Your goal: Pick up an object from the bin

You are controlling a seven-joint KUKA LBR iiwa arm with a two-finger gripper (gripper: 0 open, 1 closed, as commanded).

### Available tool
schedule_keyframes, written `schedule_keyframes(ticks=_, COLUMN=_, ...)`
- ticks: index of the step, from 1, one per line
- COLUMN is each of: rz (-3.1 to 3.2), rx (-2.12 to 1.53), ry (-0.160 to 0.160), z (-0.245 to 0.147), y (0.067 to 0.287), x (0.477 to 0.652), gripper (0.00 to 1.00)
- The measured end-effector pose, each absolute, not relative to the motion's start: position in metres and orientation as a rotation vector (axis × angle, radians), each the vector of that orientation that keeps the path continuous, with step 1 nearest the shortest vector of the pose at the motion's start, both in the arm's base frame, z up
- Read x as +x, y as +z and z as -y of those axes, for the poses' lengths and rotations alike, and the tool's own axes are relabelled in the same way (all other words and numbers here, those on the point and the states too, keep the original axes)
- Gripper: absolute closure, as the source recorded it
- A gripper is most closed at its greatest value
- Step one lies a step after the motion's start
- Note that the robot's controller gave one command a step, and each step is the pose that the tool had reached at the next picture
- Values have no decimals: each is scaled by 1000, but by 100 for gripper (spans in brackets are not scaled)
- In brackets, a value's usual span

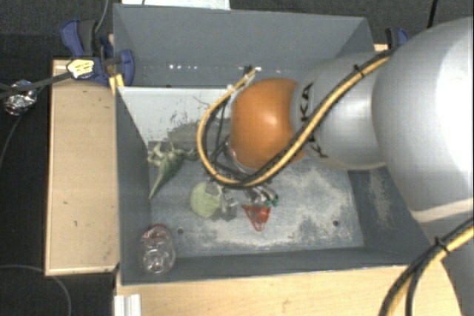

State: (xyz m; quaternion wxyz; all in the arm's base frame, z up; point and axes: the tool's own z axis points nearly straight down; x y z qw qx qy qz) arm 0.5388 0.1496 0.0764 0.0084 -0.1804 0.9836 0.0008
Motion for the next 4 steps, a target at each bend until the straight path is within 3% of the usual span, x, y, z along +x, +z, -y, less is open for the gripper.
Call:
schedule_keyframes(ticks=2, rz=-3074, rx=-561, ry=3, z=-149, y=80, x=538, gripper=100)
schedule_keyframes(ticks=4, rz=-3077, rx=-559, ry=4, z=-150, y=116, x=537, gripper=100)
